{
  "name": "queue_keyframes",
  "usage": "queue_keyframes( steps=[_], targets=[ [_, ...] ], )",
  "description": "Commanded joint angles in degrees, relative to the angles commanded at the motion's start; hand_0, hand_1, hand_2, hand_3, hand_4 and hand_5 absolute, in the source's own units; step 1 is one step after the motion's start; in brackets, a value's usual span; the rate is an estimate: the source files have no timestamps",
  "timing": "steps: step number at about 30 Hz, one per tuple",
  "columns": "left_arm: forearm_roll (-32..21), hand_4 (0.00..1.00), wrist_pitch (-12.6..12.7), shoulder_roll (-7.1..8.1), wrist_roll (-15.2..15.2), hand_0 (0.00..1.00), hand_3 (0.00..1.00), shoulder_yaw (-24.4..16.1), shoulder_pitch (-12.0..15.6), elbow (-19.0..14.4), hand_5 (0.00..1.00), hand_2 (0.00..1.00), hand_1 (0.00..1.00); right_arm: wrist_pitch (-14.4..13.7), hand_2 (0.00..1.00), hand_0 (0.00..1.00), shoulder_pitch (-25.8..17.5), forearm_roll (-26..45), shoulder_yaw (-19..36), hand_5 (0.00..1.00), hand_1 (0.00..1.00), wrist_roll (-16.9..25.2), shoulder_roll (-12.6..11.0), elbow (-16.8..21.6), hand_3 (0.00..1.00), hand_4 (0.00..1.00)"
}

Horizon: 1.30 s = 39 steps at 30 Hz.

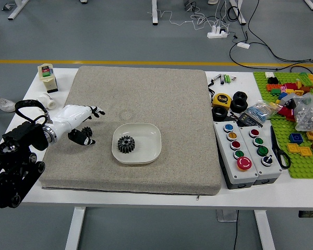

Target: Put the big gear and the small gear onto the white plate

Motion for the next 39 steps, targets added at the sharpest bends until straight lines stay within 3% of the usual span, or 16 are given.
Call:
queue_keyframes(
  steps=[3,4,9,10,15,16,21,22,24,33,39],
  targets=[
    [0.0,0.751,-0.07,-0.18,0.82,0.411,0.737,0.22,-0.02,0.45,0.083,0.645,0.569,0.01,0.681,0.623,-0.07,-0.03,-0.28,0.593,0.62,-0.01,0.03,0.01,0.471,0.73],
    [0.0,0.328,-0.16,-0.21,1.12,0.359,0.654,0.36,-0.03,0.63,0.002,0.564,0.494,0.01,0.681,0.624,-0.08,-0.03,-0.38,0.593,0.621,-0.02,0.04,0.01,0.471,0.73],
    [0.0,0.328,-0.38,-0.28,1.66,0.359,0.654,0.66,0.14,1.64,0.002,0.564,0.494,-0.01,0.681,0.624,-0.22,0.12,-0.77,0.593,0.621,-0.05,0.11,0.01,0.471,0.73],
    [0.0,0.275,-0.35,-0.29,1.63,0.354,0.651,0.68,0.17,1.78,0.002,0.558,0.489,-0.01,0.68,0.623,-0.23,0.12,-0.81,0.593,0.621,-0.05,0.12,0.02,0.471,0.73],
    [0.0,0.275,-0.39,-0.37,1.69,0.354,0.651,0.61,0.29,2.48,0.002,0.558,0.489,0.02,0.68,0.623,-0.33,0.13,-1.04,0.593,0.621,-0.05,0.12,0.03,0.471,0.73],
    [0.0,0.18,-0.41,-0.37,1.71,0.345,0.652,0.61,0.3,2.53,0.002,0.554,0.482,0.02,0.68,0.623,-0.34,0.13,-1.03,0.593,0.621,-0.05,0.12,0.03,0.471,0.73],
    [0.0,0.18,-0.66,-0.37,1.88,0.345,0.652,0.62,0.41,2.54,0.002,0.554,0.482,0.04,0.68,0.623,-0.34,0.1,-0.86,0.593,0.621,-0.05,0.11,0.02,0.471,0.73],
    [0.0,0.002,-0.65,-0.38,1.85,0.316,0.643,0.62,0.43,2.25,0.002,0.522,0.439,0.06,0.681,0.623,-0.33,0.09,-0.8,0.594,0.62,-0.06,0.11,0.01,0.47,0.729],
    [0.0,0.002,-0.6,-0.39,1.8,0.316,0.643,0.62,0.43,1.92,0.002,0.522,0.439,0.07,0.681,0.623,-0.32,0.07,-0.74,0.594,0.62,-0.06,0.1,0.0,0.47,0.729],
    [-1.0,0.002,0.02,-0.28,1.58,0.311,0.644,0.62,0.24,-1.88,0.002,0.513,0.415,0.05,0.681,0.623,-0.07,-0.01,-0.28,0.594,0.62,-0.07,0.04,-0.03,0.471,0.729],
    [-5.34,0.002,1.54,-0.78,1.58,0.311,0.647,2.82,0.41,-7.77,0.002,0.516,0.416,0.04,0.681,0.623,-0.02,0.03,-0.31,0.595,0.619,-0.06,0.01,-0.06,0.471,0.729]
  ],
)
